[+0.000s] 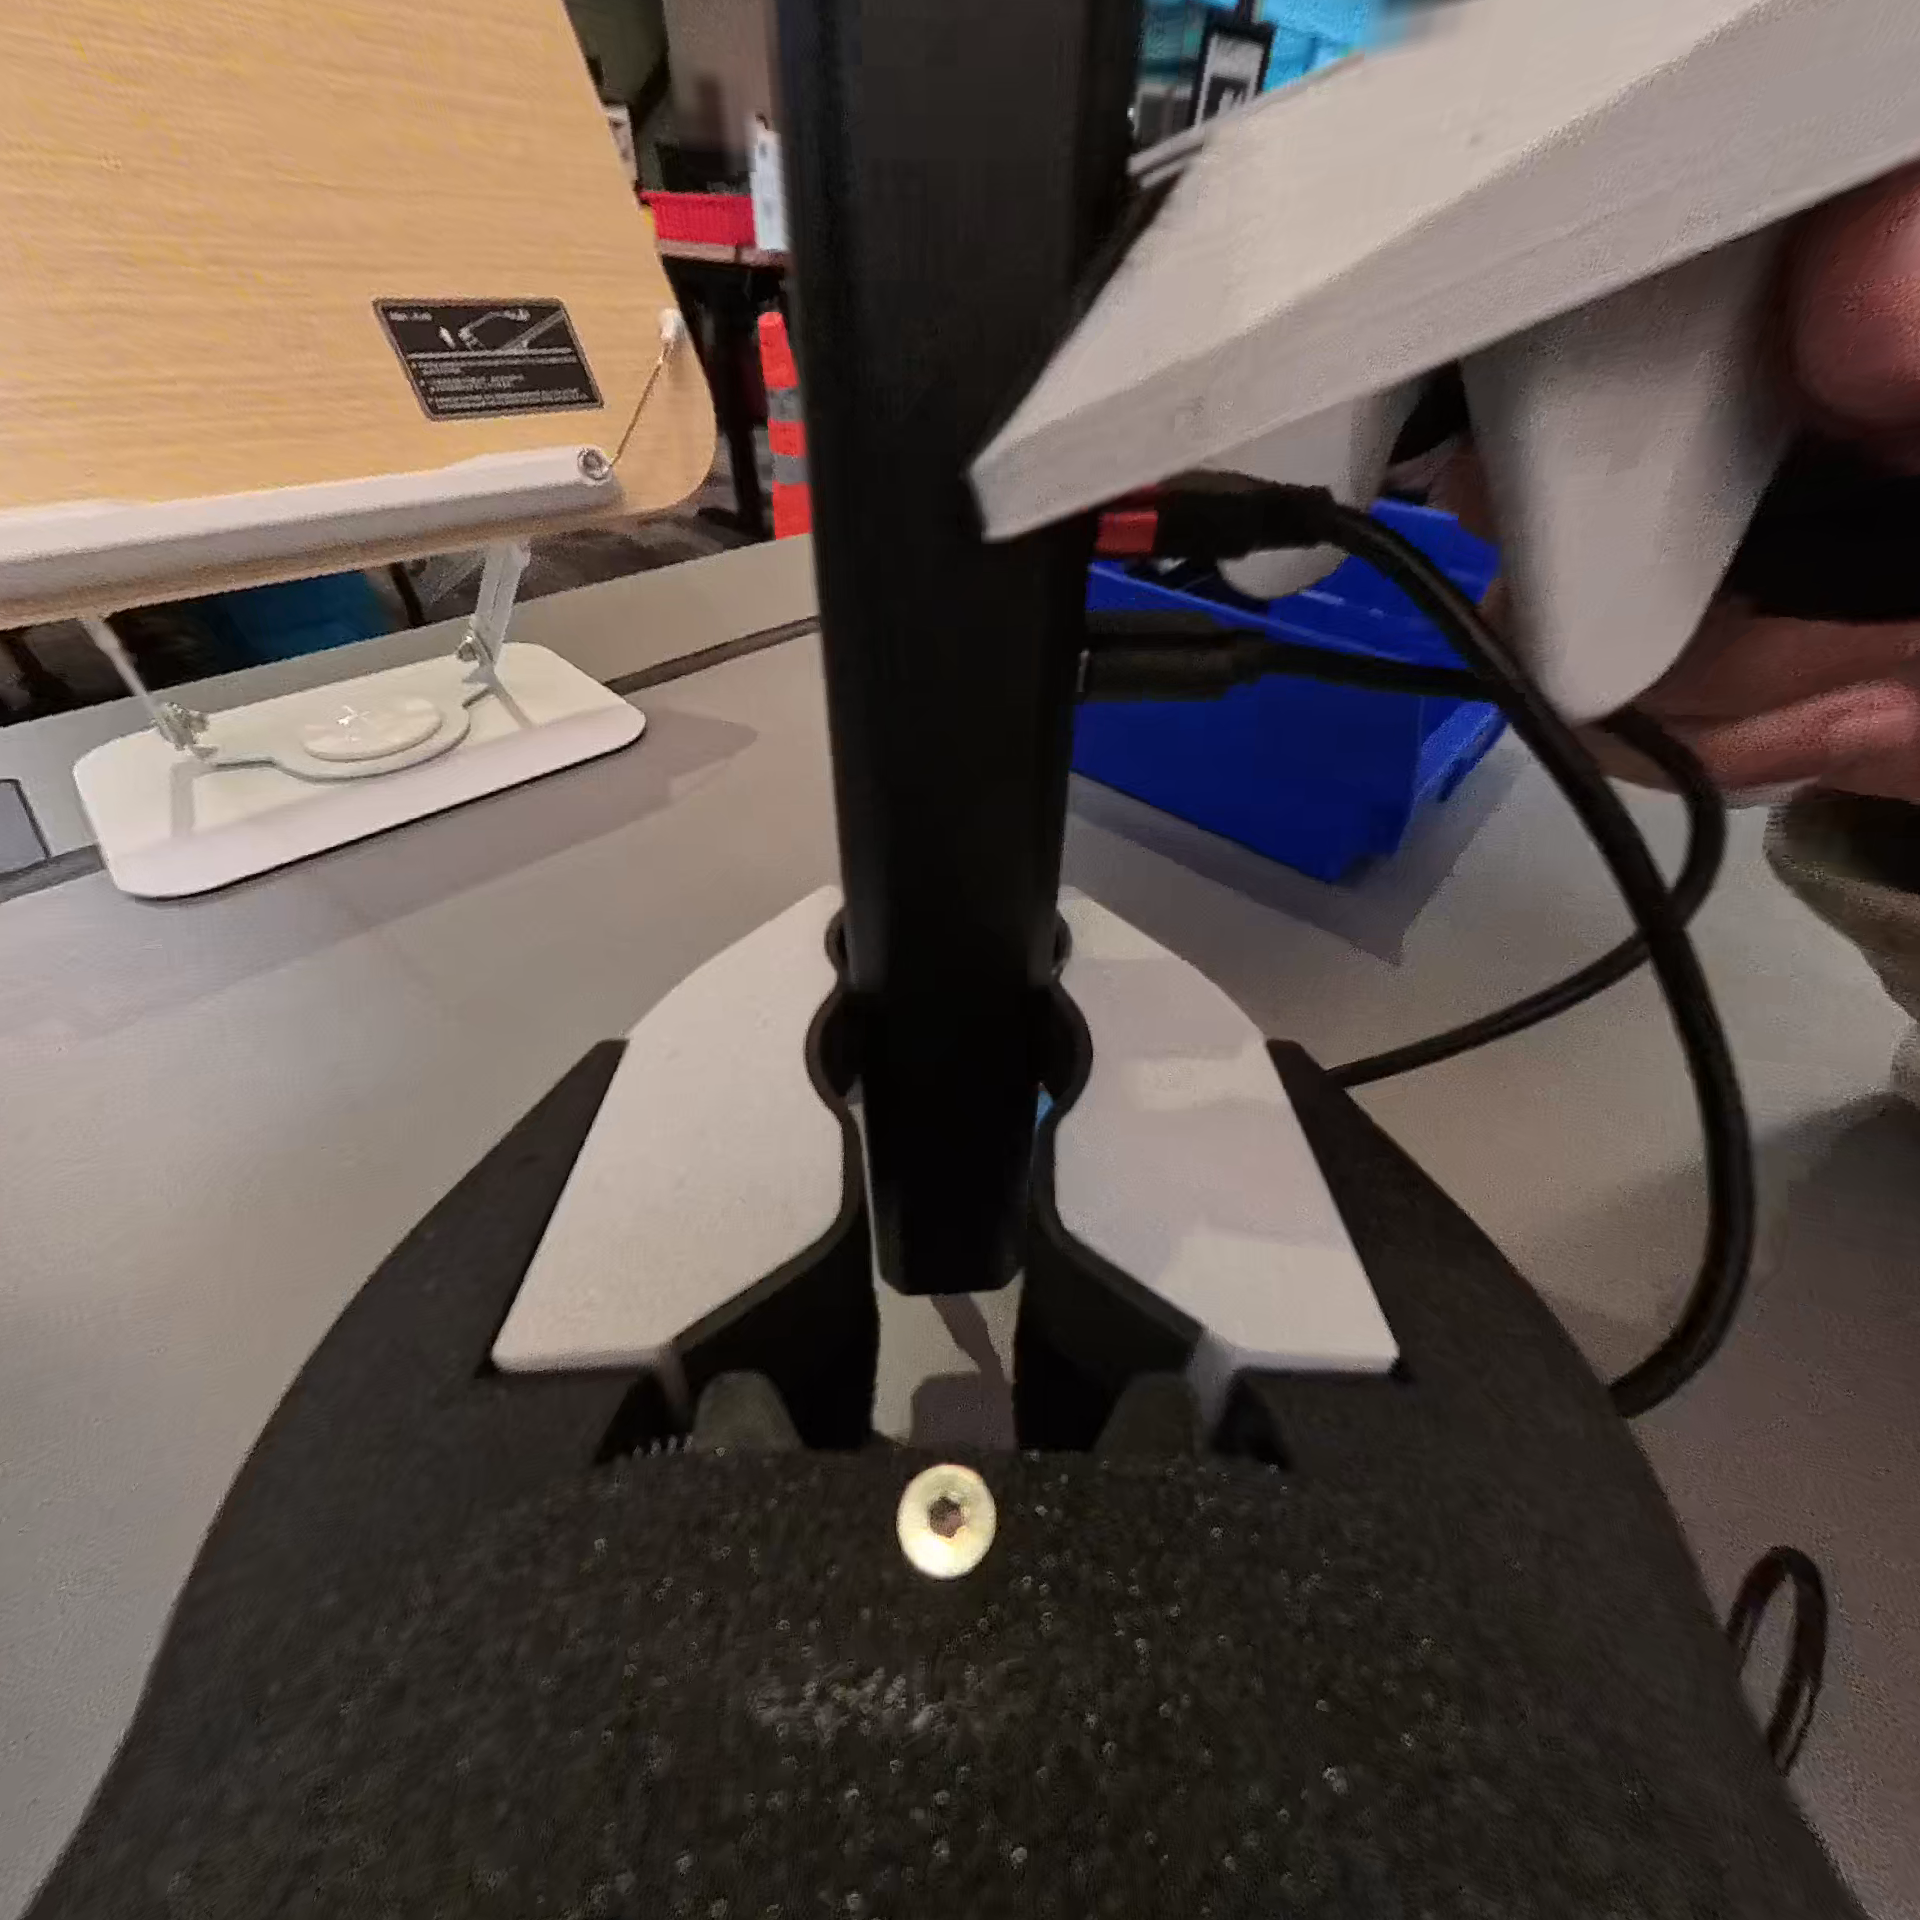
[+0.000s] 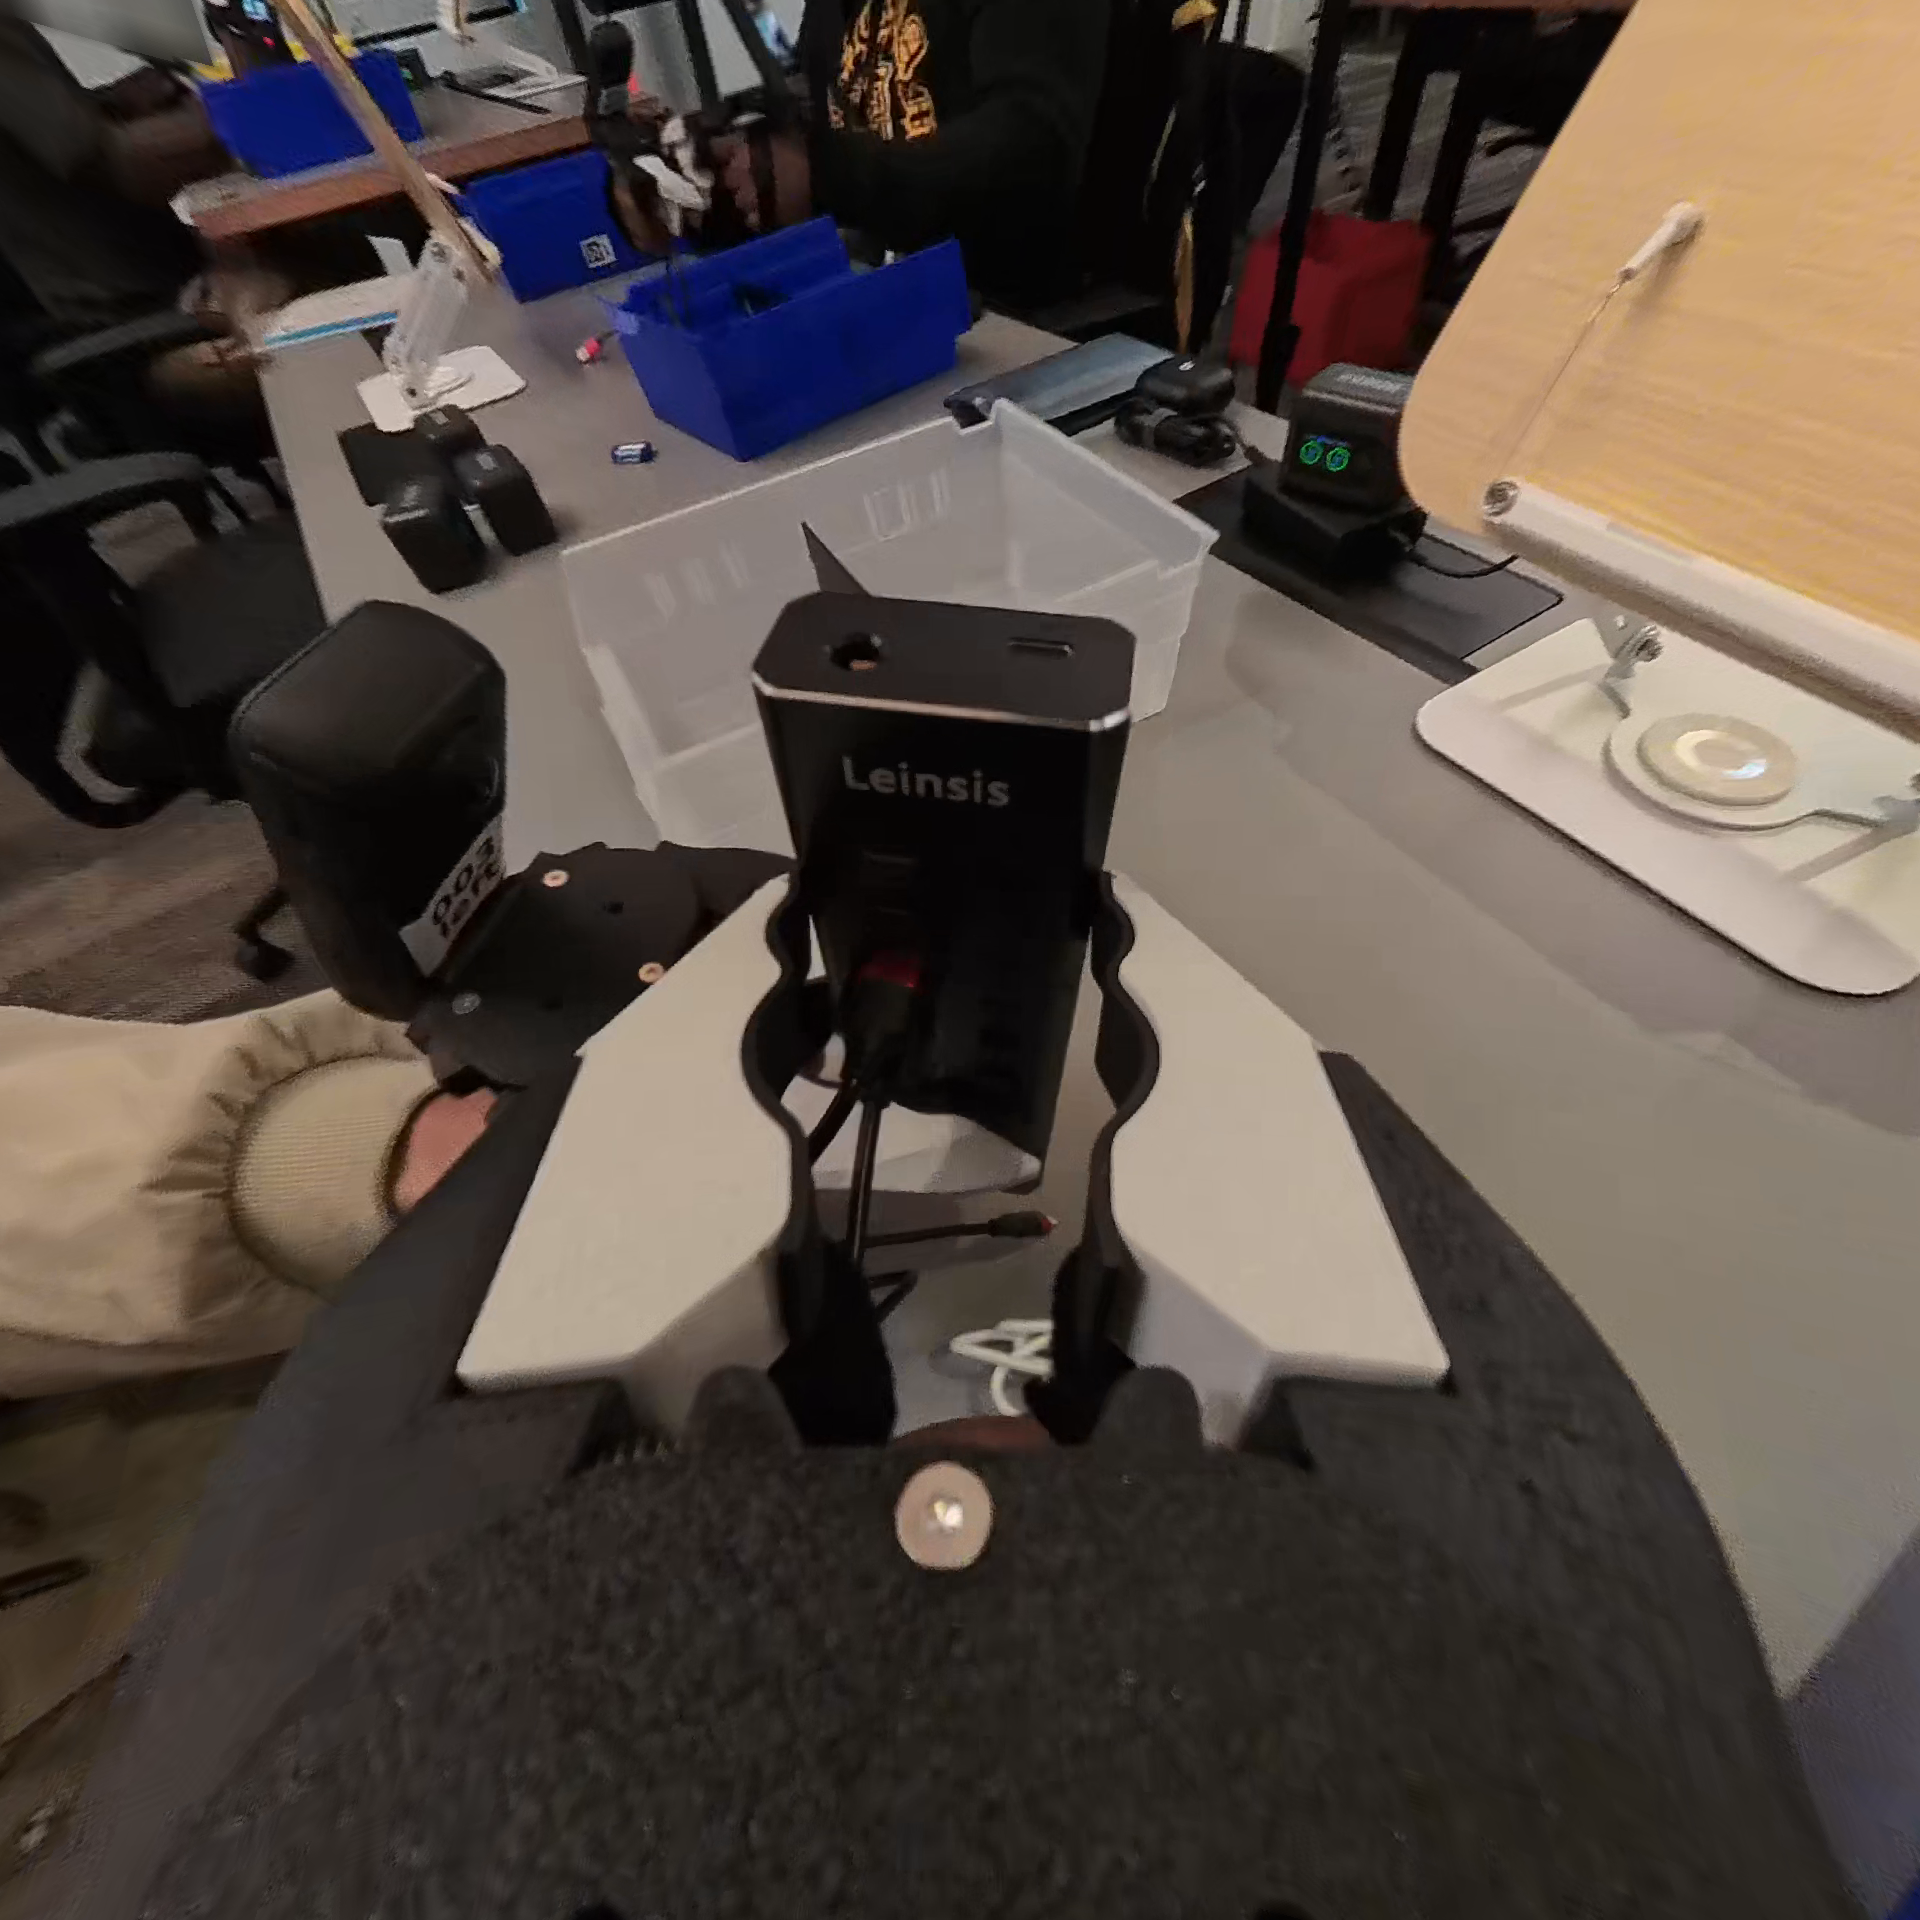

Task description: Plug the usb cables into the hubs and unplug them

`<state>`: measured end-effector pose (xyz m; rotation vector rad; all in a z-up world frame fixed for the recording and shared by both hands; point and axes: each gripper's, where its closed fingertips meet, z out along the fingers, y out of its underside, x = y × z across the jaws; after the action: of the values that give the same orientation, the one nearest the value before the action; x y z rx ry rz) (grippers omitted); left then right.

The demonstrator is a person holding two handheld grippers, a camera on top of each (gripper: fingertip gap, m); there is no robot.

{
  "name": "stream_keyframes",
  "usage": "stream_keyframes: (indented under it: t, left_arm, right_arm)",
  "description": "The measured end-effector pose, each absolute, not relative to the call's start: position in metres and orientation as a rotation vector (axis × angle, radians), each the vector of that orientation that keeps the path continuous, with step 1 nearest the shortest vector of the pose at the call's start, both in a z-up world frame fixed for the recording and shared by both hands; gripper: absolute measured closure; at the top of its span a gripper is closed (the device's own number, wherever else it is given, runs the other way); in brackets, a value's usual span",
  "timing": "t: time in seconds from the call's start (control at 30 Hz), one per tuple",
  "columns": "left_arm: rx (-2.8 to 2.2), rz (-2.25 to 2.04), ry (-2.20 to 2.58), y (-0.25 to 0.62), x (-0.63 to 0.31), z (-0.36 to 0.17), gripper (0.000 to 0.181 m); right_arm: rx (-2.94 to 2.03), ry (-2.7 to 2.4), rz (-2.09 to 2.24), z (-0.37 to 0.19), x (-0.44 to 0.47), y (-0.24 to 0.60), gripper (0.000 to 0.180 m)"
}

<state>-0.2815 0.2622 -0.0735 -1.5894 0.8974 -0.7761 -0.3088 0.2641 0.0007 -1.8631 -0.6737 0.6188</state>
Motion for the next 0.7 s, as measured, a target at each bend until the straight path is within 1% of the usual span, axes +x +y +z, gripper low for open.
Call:
stream_keyframes:
  t: [0.07,0.2,0.3,0.33,0.37,0.4,0.47,0.53,0.6,0.7]
  left_arm:
    - [-1.632,-0.781,0.895,0.264,-0.281,-0.075,0.15]
    - [-1.635,-0.929,0.785,0.267,-0.287,-0.066,0.15]
    - [-1.603,-1.023,0.689,0.279,-0.303,-0.059,0.15]
    - [-1.598,-1.034,0.648,0.285,-0.311,-0.056,0.151]
    - [-1.597,-1.035,0.62,0.29,-0.319,-0.053,0.15]
    - [-1.598,-1.02,0.604,0.295,-0.326,-0.052,0.15]
    - [-1.601,-0.967,0.598,0.303,-0.339,-0.052,0.15]
    - [-1.608,-0.948,0.586,0.308,-0.348,-0.054,0.15]
    - [-1.605,-1.01,0.551,0.309,-0.353,-0.053,0.15]
    - [-1.604,-1.062,0.527,0.309,-0.354,-0.053,0.15]
  right_arm:
    - [-1.836,-0.663,0.599,0.002,-0.31,0.266,0.126]
    - [-1.728,-0.618,0.8,0.027,-0.308,0.262,0.124]
    - [-1.655,-0.53,0.747,0.043,-0.266,0.276,0.127]
    - [-1.667,-0.504,0.695,0.035,-0.249,0.285,0.132]
    - [-1.718,-0.495,0.637,0.016,-0.236,0.294,0.14]
    - [-1.814,-0.513,0.584,-0.015,-0.228,0.302,0.142]
    - [-2.027,-0.633,0.546,-0.089,-0.231,0.303,0.142]
    - [-2.135,-0.681,0.583,-0.138,-0.241,0.302,0.143]
    - [-2.204,-0.661,0.647,-0.162,-0.246,0.305,0.149]
    - [-2.268,-0.668,0.715,-0.177,-0.246,0.311,0.153]
